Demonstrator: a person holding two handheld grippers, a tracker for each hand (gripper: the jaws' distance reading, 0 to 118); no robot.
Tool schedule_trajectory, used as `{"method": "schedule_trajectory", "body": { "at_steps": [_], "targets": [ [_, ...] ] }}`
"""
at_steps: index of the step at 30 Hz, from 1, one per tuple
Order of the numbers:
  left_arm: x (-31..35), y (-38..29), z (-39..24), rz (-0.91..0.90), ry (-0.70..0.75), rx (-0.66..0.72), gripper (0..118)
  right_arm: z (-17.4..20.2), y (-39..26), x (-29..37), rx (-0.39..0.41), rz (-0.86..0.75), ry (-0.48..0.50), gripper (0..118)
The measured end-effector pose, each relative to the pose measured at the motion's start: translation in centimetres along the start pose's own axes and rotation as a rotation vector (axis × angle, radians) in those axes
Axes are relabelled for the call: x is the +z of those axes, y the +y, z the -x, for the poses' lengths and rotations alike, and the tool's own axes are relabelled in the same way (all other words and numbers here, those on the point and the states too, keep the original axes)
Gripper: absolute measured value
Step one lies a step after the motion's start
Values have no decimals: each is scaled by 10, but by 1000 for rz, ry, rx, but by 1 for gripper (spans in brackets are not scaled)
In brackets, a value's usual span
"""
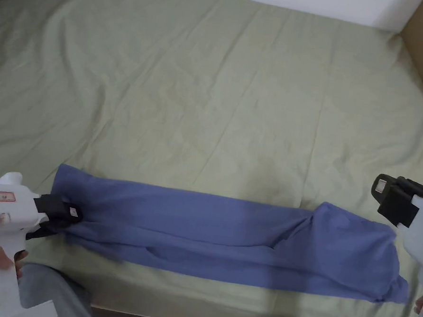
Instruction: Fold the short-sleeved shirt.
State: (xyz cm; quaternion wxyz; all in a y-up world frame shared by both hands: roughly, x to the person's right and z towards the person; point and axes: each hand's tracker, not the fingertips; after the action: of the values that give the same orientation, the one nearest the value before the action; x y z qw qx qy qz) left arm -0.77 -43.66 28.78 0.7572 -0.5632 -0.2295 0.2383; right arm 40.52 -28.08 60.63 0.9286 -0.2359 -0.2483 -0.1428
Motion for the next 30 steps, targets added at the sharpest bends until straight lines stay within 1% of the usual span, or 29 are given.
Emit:
{"method": "schedule_trajectory", "body": {
  "at_steps": [3,6,8,11,13,15,17,20,23,25,28,29,30],
  "targets": [
    [6,-6,-28,-47,130,-158,9,-2,-3,3,-9,0,6,0],
    [26,-20,-69,-133,178,-359,9,-5,-6,6,-11,2,7,0],
    [41,-28,-98,-148,168,-455,9,-7,-7,9,-9,0,7,0],
    [65,-38,-135,-190,107,-583,9,-12,-9,15,-13,-8,10,0],
    [72,-48,-161,-215,114,-692,9,-16,-10,18,-24,-19,9,0],
    [68,-64,-187,-189,113,-822,9,-21,-11,21,-36,-27,6,0],
    [51,-76,-202,-122,42,-902,9,-26,-11,22,-60,-35,5,0],
    [12,-94,-225,0,34,-916,9,-32,-14,26,-94,-51,2,0],
    [-28,-111,-240,93,-53,-866,9,-38,-17,31,-114,-57,-7,0],
    [-56,-125,-250,146,-54,-840,9,-42,-18,34,-123,-48,-22,0],
    [-102,-150,-256,235,43,-925,9,-49,-22,44,-150,-57,-17,0],
    [-116,-161,-256,260,86,-931,9,-51,-23,48,-155,-60,-20,0],
    [-125,-167,-253,288,109,-936,13,-52,-23,51,-158,-64,-28,0]
  ]
}}
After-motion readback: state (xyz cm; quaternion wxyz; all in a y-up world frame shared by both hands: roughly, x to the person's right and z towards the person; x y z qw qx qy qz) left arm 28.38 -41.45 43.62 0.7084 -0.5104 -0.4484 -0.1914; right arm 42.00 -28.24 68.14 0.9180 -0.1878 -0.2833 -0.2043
